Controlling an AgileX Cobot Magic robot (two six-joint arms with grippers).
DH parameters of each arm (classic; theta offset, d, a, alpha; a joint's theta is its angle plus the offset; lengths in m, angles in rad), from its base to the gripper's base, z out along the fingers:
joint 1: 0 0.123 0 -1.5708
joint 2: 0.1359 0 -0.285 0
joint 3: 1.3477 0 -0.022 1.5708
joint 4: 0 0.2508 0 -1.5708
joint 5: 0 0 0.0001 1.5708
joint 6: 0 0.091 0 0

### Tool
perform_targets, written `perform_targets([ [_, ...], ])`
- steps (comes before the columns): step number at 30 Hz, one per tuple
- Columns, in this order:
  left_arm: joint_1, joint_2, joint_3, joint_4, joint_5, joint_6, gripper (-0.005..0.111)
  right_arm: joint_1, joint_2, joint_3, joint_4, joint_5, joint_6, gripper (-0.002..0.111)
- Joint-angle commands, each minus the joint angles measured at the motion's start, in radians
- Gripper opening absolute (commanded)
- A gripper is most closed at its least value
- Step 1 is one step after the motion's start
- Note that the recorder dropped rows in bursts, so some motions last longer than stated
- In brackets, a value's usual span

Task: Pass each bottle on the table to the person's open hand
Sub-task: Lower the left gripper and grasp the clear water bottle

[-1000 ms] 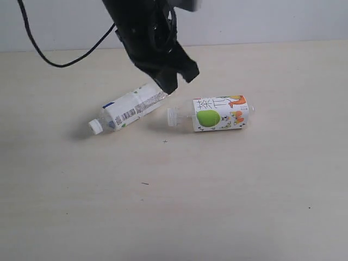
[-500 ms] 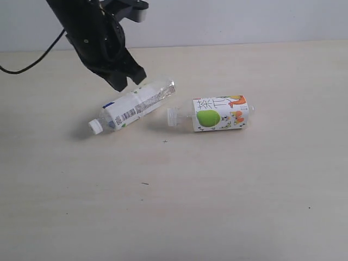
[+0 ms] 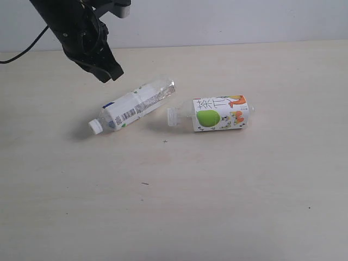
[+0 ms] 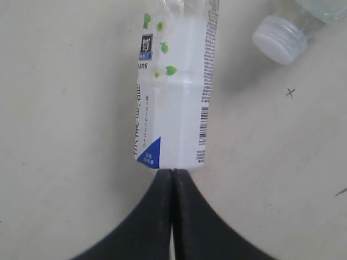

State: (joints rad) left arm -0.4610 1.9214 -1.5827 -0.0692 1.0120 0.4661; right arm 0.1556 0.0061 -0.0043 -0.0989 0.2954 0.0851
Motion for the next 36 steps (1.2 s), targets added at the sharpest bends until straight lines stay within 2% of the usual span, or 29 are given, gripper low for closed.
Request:
perform_targets([
  [1, 0.000, -0.010, 0.002, -0.002, -0.020, 0.067, 0.000, -0.004, -0.006, 0.004, -0.005, -0.013, -0.005, 0.000],
  [16, 0.000, -0.010, 0.002, -0.024, -0.014, 0.083, 0.000, -0.004, -0.006, 0.004, -0.005, -0.013, -0.005, 0.000],
  [19, 0.000, -0.010, 0.002, -0.053, -0.014, 0.079, 0.000, -0.004, -0.006, 0.004, -0.005, -0.011, -0.005, 0.000],
  [24, 0.000, -0.010, 0.002, -0.189, -0.004, 0.079, 0.000, -0.004, -0.006, 0.004, -0.005, -0.011, -0.005, 0.000],
  [36, 0.000, -0.010, 0.002, -0.179, 0.006, 0.080, 0.000, -0.004, -0.006, 0.004, -0.005, -0.011, -0.005, 0.000],
])
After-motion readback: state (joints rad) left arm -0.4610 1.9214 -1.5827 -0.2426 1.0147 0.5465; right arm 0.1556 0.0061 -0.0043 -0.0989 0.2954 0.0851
